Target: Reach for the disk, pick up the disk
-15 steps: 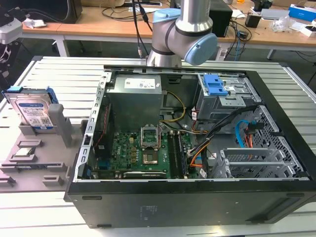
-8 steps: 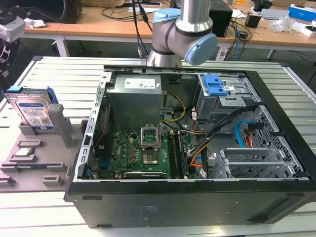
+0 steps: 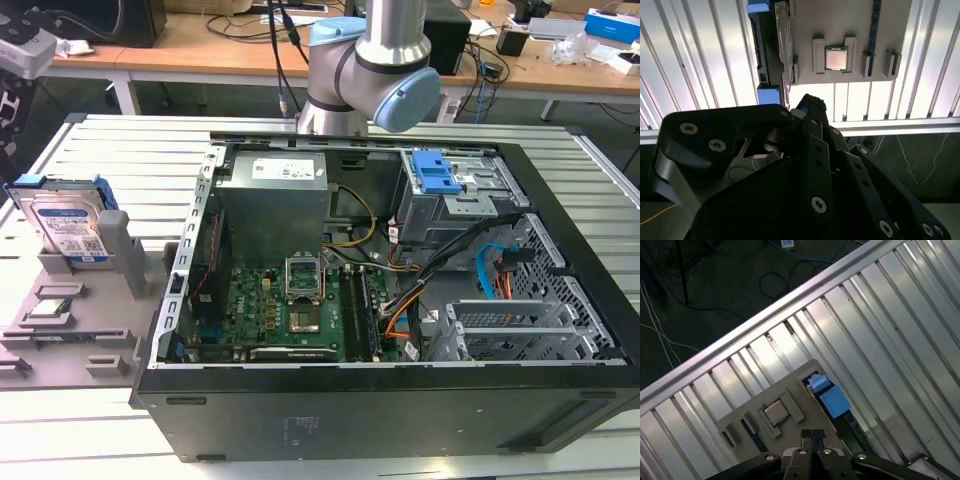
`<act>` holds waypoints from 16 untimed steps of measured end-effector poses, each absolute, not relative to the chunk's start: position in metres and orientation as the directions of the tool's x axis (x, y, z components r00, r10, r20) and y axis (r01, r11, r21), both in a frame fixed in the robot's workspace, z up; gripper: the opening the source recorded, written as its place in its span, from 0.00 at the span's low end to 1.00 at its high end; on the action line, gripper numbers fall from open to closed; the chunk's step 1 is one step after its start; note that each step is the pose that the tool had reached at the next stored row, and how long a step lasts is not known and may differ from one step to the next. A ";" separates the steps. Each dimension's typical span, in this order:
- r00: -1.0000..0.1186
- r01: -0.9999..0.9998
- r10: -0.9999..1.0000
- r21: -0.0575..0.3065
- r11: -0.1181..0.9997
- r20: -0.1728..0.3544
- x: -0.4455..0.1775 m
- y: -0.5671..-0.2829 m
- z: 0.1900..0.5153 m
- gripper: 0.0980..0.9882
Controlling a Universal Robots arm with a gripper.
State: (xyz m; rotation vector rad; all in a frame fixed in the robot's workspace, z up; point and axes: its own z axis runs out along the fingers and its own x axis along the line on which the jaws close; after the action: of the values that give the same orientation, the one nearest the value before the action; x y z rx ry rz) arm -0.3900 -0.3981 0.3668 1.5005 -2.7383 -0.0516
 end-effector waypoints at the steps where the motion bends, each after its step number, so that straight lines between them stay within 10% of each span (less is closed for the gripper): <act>1: -0.528 -0.849 -0.849 0.038 0.528 0.001 -0.390 -0.398 0.367 0.01; 16: -0.281 -0.959 -0.960 0.038 0.280 0.000 -0.390 -0.398 0.367 0.01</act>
State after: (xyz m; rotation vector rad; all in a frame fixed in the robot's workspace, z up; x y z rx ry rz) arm -0.3900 -0.3981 0.3668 1.8701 -2.4950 -0.0469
